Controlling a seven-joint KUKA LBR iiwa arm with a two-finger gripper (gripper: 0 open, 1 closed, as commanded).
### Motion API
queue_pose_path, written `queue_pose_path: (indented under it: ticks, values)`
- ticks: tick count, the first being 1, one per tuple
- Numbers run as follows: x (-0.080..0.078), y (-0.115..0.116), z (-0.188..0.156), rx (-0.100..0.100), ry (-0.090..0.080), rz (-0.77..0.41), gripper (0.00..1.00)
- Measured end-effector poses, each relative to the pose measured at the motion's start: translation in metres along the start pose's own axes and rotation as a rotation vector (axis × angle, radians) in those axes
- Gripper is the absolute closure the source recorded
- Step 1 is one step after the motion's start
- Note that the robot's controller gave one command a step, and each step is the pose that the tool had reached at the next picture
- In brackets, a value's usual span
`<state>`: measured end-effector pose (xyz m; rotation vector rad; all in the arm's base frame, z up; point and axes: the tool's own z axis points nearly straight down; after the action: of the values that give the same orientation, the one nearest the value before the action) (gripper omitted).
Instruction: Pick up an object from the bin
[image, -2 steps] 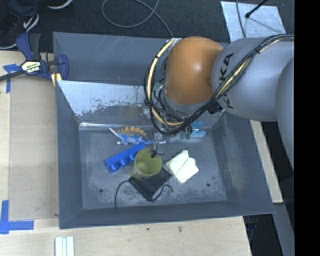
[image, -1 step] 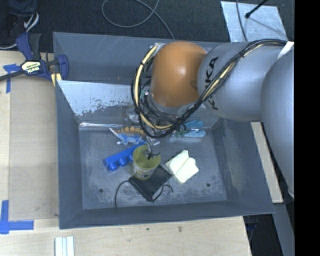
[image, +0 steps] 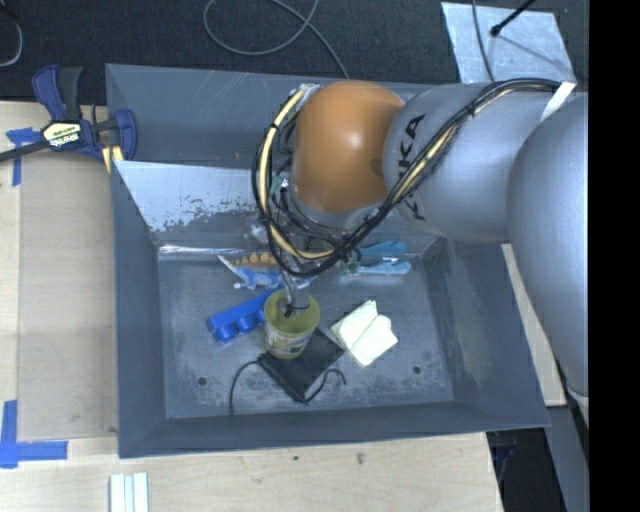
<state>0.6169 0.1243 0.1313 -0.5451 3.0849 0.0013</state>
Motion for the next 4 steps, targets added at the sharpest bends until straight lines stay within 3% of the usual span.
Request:
queue_pose_path:
  ticks: [1, 2, 4]
  values:
    - [0.0, 0.002, 0.033, 0.001, -0.001, -0.271, 0.0]
    - [-0.003, 0.019, 0.057, -0.004, 0.008, -0.379, 1.0]
    - [-0.002, 0.019, 0.054, -0.005, 0.008, -0.379, 1.0]
